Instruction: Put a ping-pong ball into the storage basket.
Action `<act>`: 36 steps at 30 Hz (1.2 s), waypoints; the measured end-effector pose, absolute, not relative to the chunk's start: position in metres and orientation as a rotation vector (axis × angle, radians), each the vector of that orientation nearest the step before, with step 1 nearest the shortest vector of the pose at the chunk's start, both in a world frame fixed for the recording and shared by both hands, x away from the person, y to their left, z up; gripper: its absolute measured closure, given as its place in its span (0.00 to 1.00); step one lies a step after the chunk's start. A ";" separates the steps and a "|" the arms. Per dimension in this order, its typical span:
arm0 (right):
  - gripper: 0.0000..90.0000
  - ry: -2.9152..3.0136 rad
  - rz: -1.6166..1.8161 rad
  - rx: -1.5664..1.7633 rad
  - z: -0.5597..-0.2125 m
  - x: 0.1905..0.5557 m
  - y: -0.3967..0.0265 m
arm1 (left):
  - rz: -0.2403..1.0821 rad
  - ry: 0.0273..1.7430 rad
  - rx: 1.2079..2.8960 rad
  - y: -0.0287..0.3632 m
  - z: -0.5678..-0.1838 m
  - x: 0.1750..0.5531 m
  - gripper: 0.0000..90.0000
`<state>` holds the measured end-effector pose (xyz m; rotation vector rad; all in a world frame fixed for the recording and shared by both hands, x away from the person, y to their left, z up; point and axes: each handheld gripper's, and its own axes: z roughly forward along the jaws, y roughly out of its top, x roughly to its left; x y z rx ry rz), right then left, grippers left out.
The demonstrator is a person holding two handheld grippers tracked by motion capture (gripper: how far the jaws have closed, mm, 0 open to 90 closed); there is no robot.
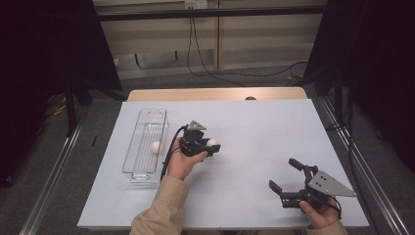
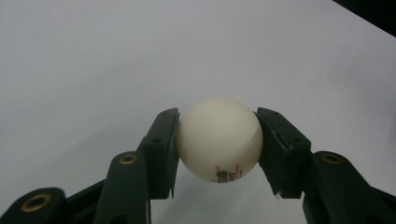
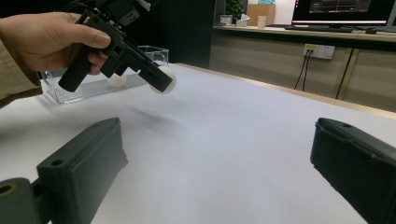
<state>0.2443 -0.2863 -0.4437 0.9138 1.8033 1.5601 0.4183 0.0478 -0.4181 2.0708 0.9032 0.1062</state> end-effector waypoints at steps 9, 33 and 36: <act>0.02 1.800 1.565 0.915 -0.443 0.244 -0.286 | 0.115 0.920 2.054 0.056 -0.416 0.420 0.57; 0.02 1.804 1.555 0.913 -0.444 0.244 -0.286 | 0.134 0.946 2.044 0.072 -0.405 0.420 0.57; 0.02 1.803 1.556 0.913 -0.444 0.244 -0.286 | 0.138 0.947 2.046 0.073 -0.404 0.420 0.57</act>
